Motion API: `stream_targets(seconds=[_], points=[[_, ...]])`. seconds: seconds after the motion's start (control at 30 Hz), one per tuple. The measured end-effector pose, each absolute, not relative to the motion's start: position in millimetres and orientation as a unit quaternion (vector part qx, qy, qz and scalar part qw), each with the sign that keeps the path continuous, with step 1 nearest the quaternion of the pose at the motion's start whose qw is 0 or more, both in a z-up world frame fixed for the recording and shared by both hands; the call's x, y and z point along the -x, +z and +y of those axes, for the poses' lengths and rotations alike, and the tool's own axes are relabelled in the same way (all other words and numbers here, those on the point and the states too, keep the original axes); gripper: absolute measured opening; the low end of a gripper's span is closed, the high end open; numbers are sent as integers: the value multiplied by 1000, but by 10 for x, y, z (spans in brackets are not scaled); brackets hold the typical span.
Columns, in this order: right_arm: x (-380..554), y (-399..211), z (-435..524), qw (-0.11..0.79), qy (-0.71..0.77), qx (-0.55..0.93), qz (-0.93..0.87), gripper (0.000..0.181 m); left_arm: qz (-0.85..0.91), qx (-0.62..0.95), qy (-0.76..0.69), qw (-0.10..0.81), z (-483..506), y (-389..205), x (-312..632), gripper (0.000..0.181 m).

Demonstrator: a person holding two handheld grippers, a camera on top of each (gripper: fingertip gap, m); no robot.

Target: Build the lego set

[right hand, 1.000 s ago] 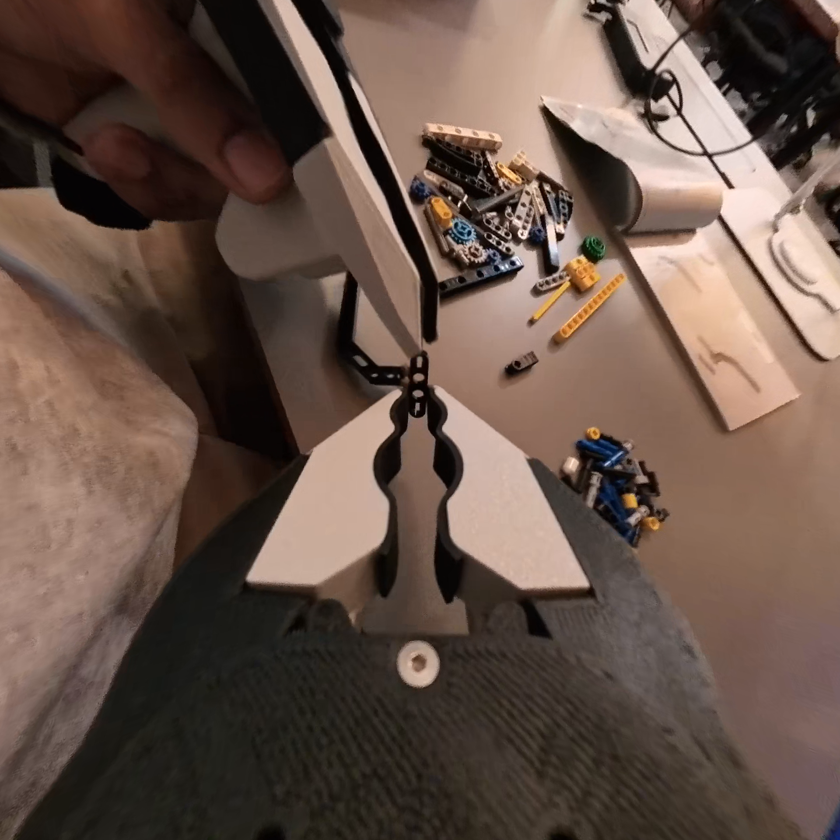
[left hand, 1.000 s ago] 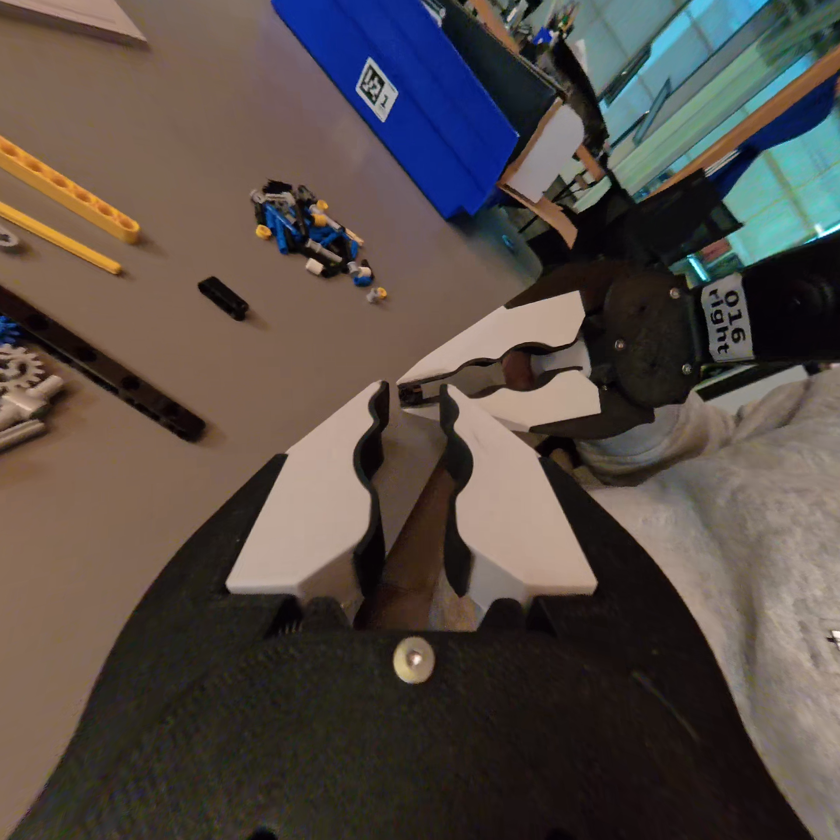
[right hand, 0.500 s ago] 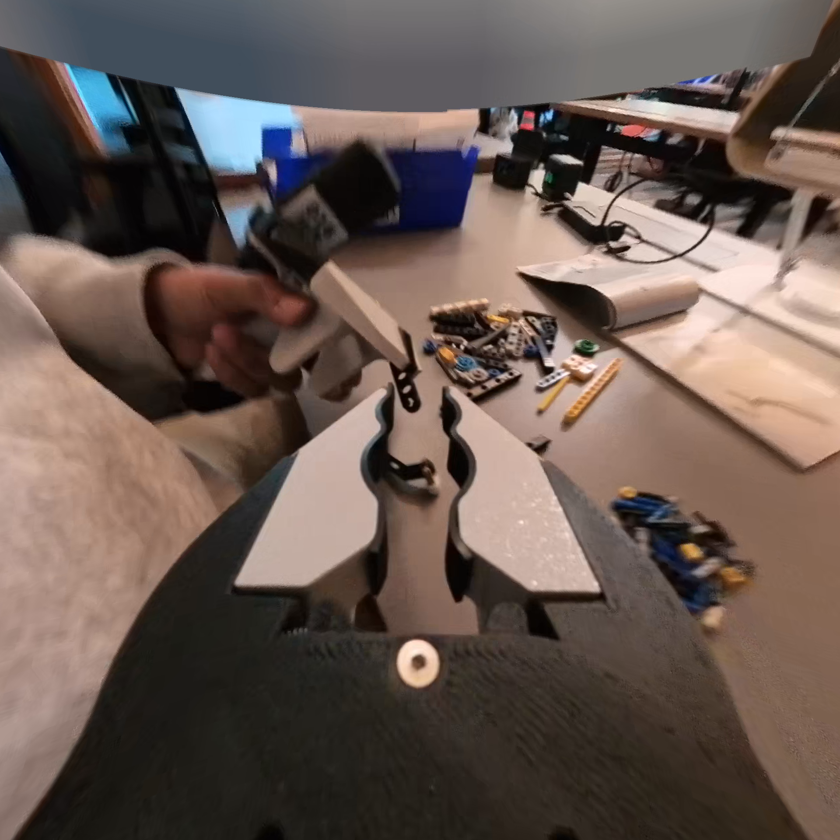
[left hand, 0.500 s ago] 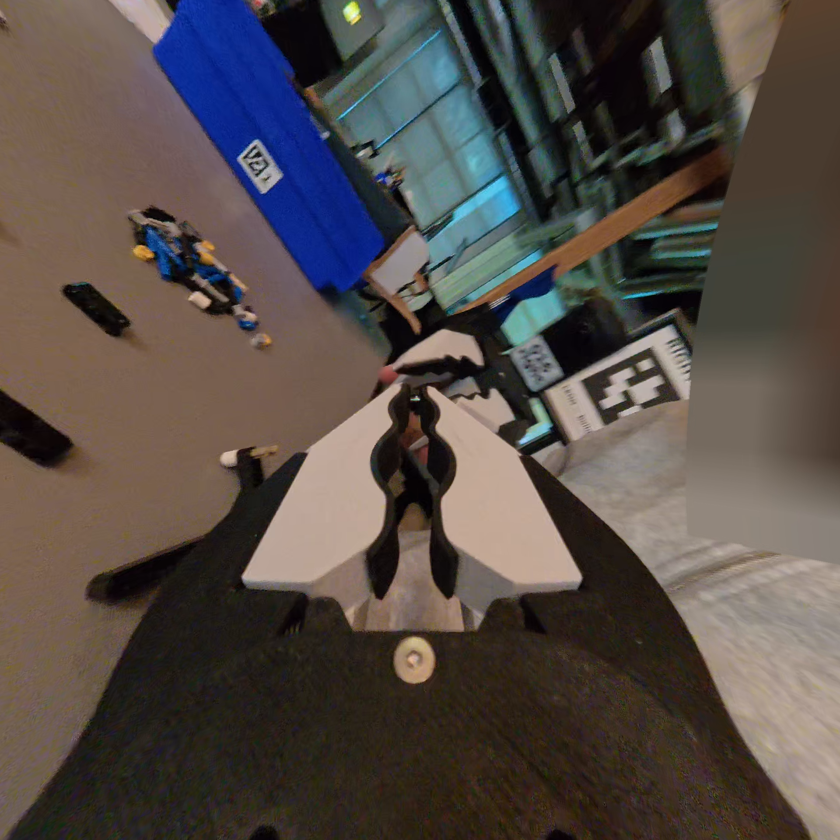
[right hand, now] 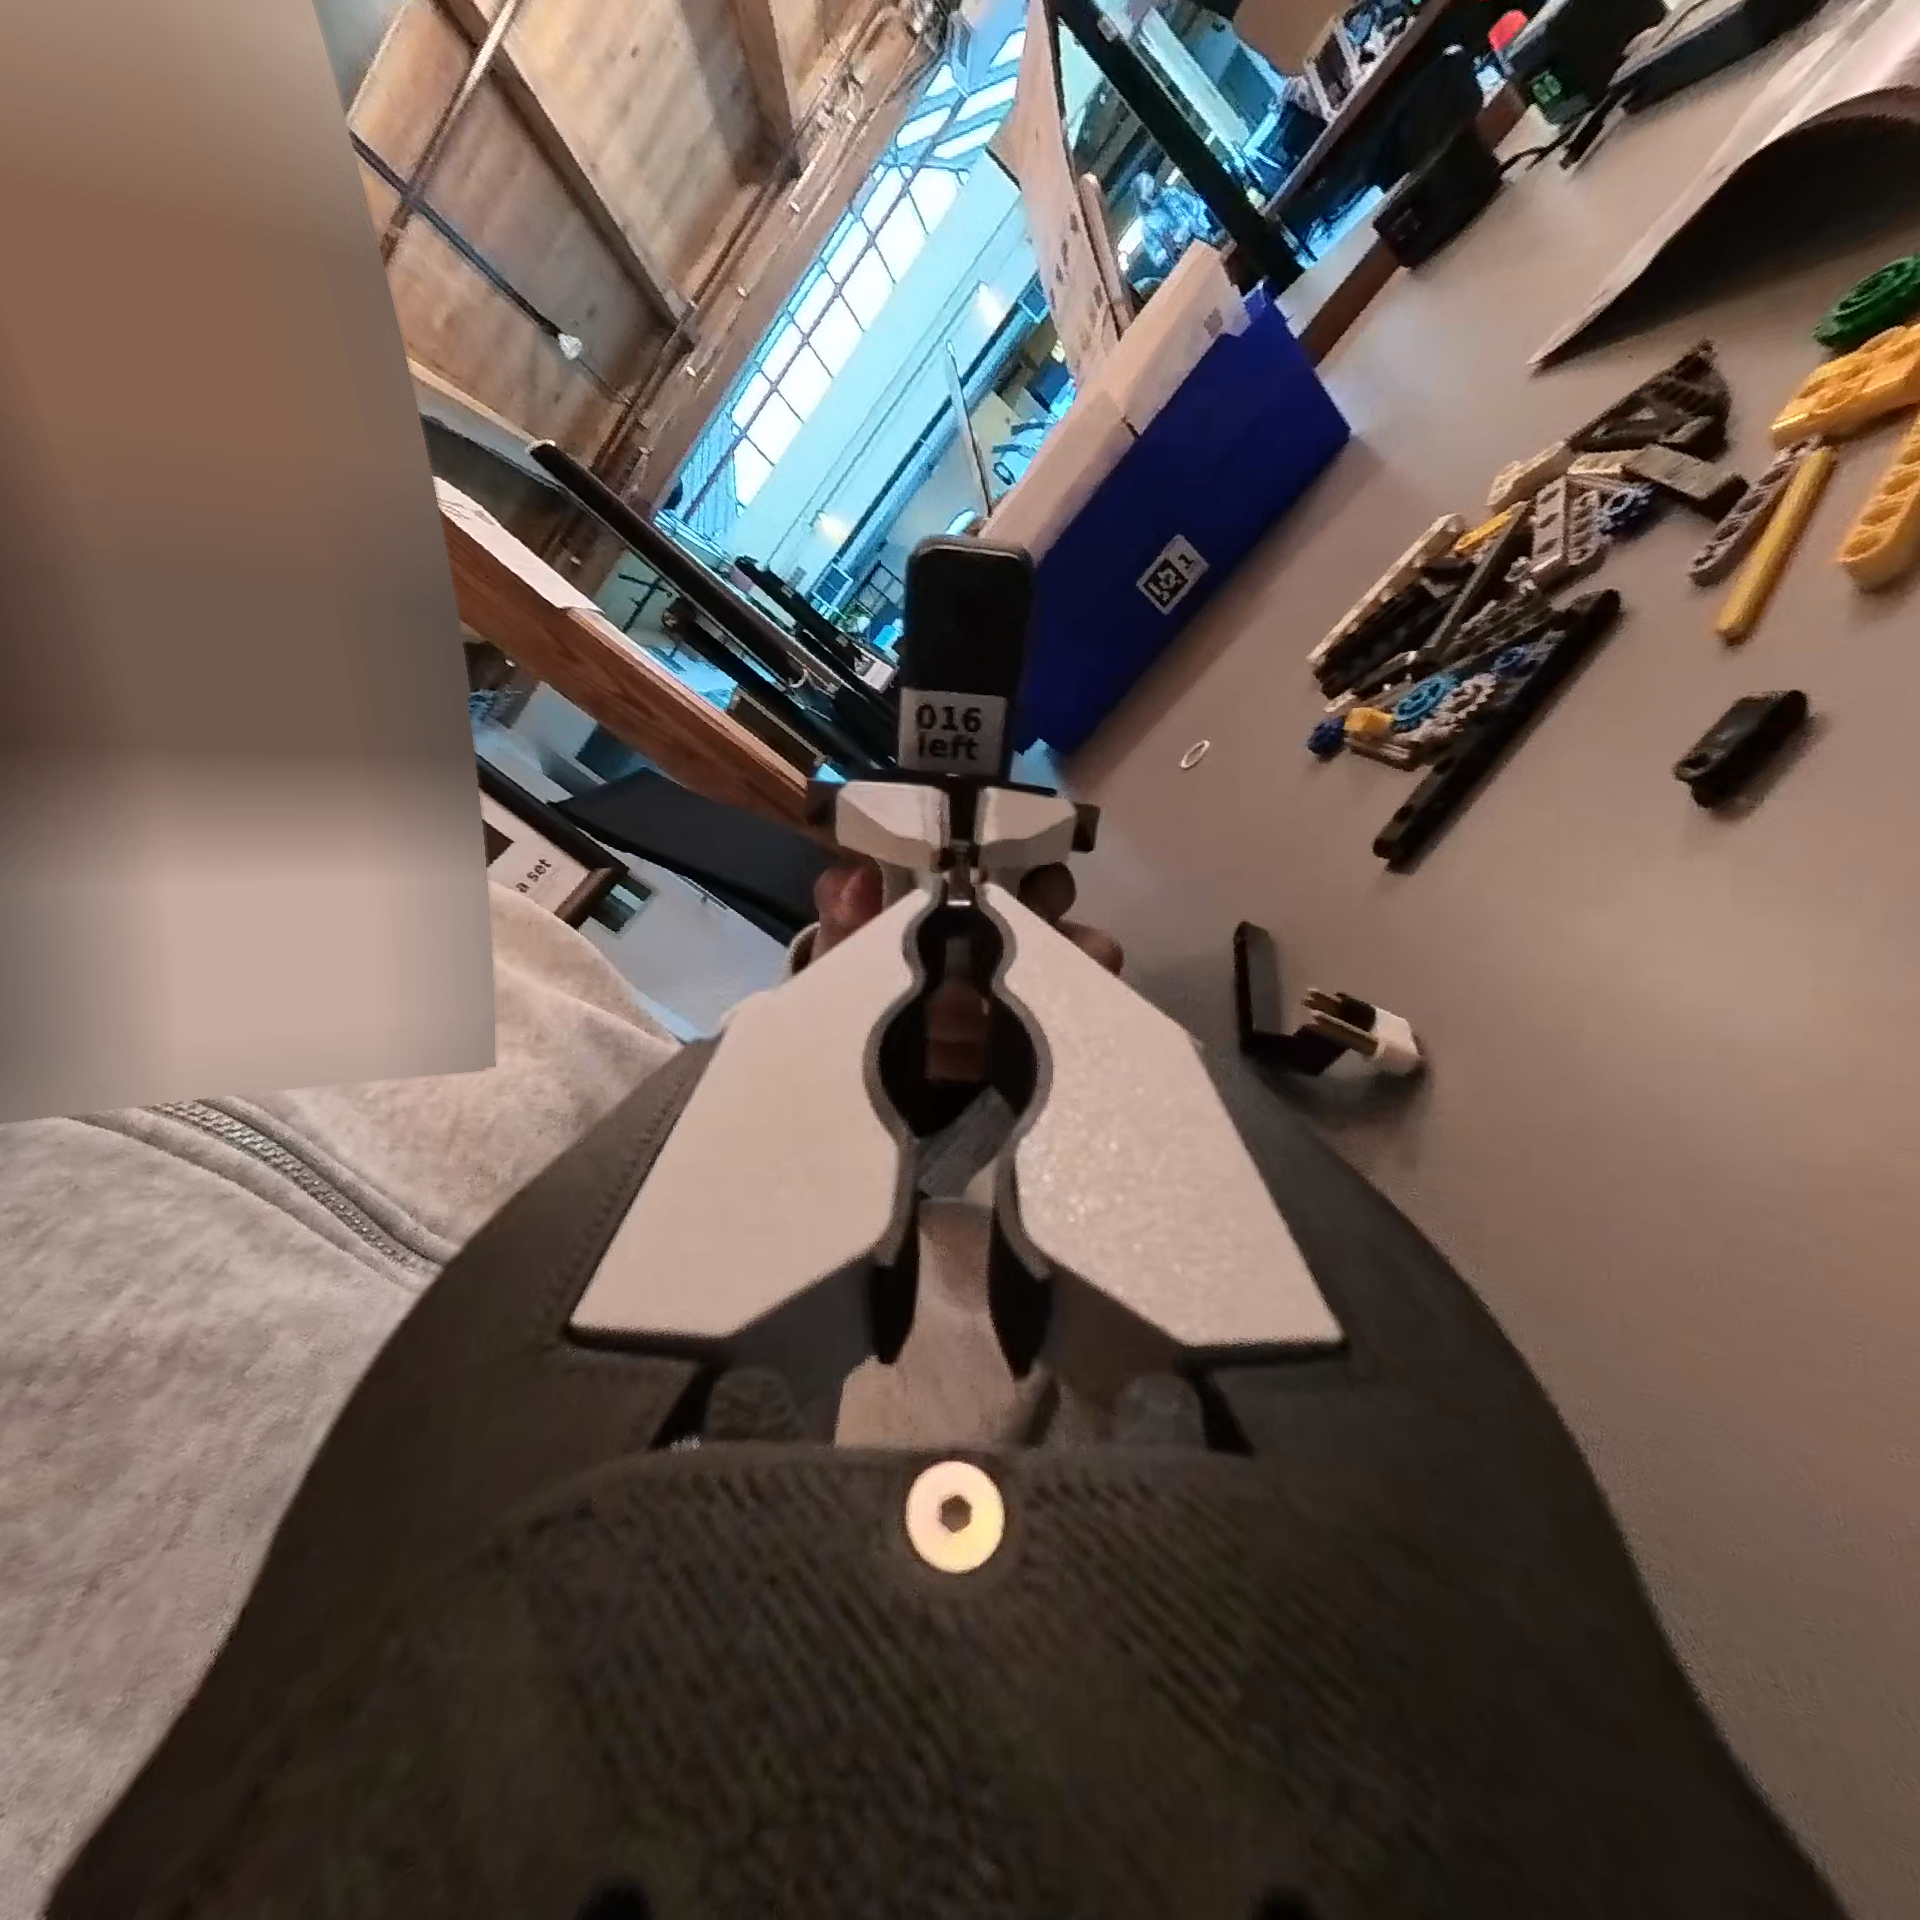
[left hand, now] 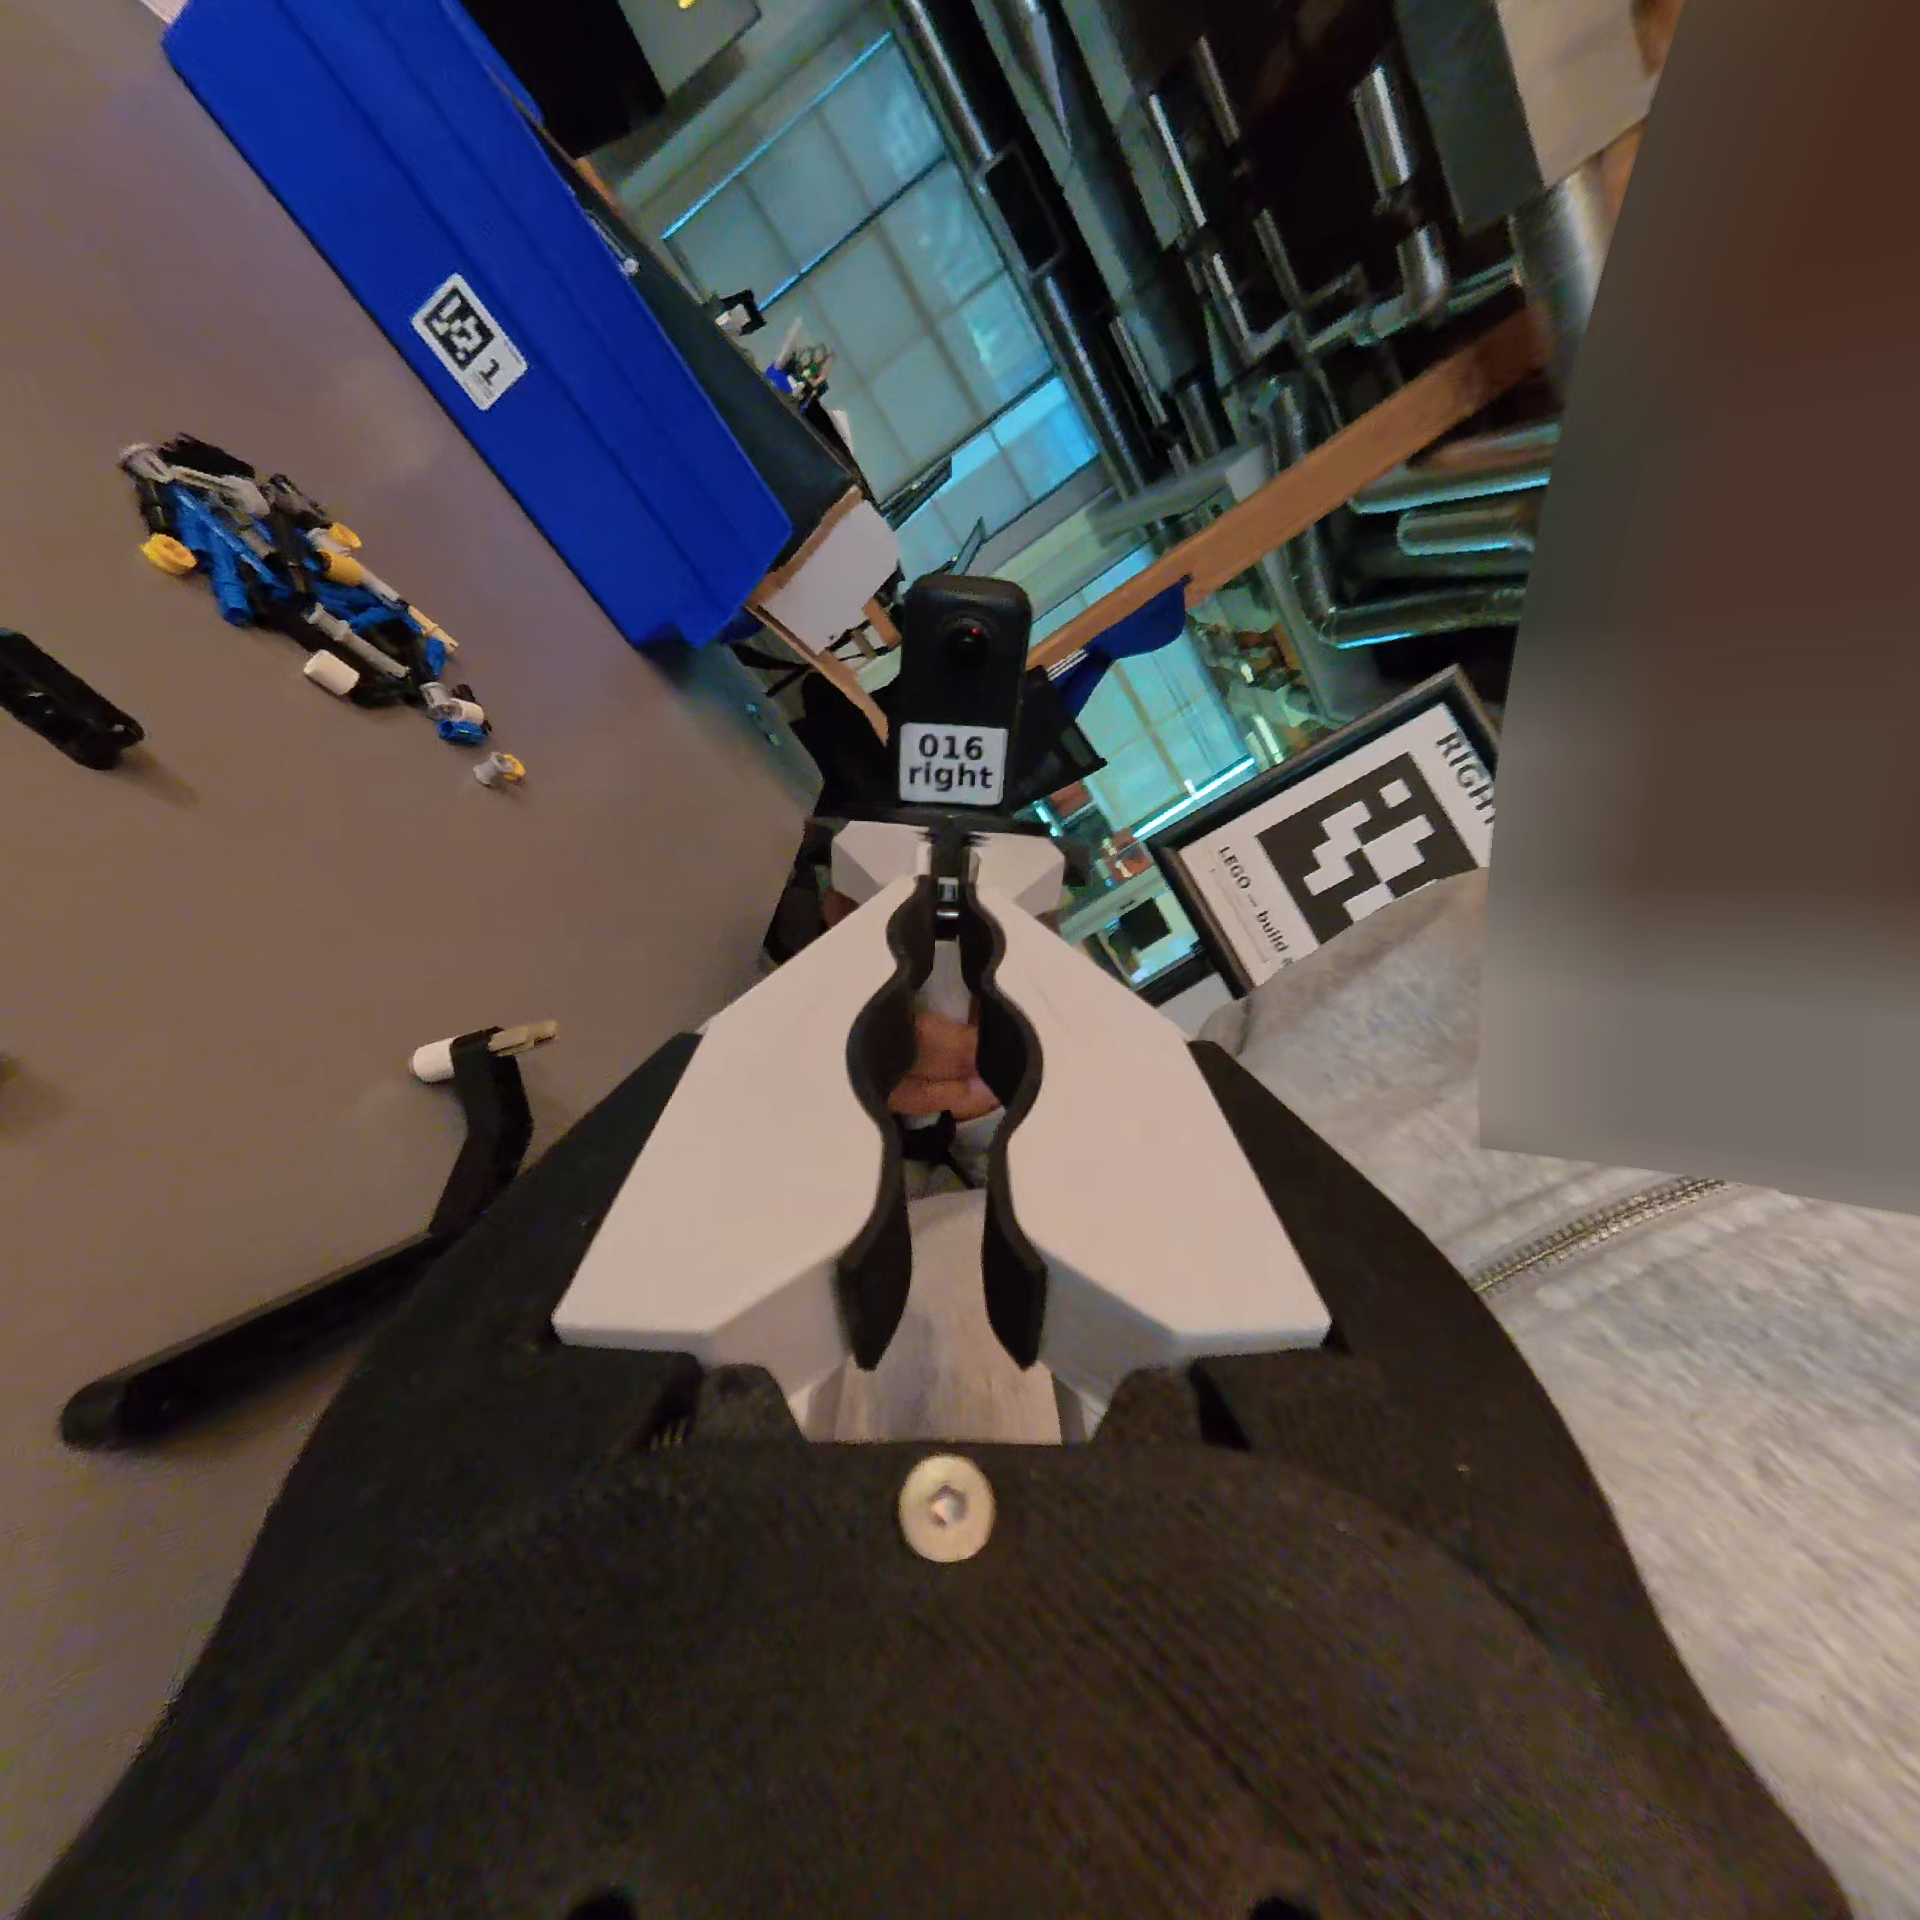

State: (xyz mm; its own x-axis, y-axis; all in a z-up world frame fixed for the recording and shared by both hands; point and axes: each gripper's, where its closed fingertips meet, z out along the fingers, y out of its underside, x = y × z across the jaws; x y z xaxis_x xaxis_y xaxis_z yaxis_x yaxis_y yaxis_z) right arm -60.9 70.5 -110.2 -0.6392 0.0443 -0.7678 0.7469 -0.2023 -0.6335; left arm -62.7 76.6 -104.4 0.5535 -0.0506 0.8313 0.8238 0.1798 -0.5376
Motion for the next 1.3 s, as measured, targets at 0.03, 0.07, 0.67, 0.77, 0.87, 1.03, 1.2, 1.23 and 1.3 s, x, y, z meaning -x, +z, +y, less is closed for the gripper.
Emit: stream_targets(seconds=[0.03,0.07,0.67,0.77,0.87,1.03,1.2,1.23,1.3], points=[[612,-1121,710,248,-693,-344,583,0,-351,564,-314,679,770,-1067,628,2],[626,-1147,719,242,-689,-352,585,0,-357,575,-301,672,768,-1097,643,2],[829,-1818,806,256,-610,-534,526,1,-424,731,-163,510,693,-1847,850,8],[844,-1851,805,261,-606,-542,521,0,-425,728,-180,506,701,-1863,845,10],[845,-1854,789,265,-606,-541,519,0,-426,728,-187,503,696,-1892,844,8],[817,-1863,767,267,-595,-540,532,1,-422,734,-183,500,690,-1899,829,7],[830,-1878,778,257,-590,-548,535,0,-424,734,-179,500,691,-1907,838,5],[840,-1881,788,256,-588,-551,534,1,-425,733,-178,500,691,-1906,842,5],[848,-1886,803,259,-586,-554,531,1,-424,732,-178,502,692,-1903,844,5]])
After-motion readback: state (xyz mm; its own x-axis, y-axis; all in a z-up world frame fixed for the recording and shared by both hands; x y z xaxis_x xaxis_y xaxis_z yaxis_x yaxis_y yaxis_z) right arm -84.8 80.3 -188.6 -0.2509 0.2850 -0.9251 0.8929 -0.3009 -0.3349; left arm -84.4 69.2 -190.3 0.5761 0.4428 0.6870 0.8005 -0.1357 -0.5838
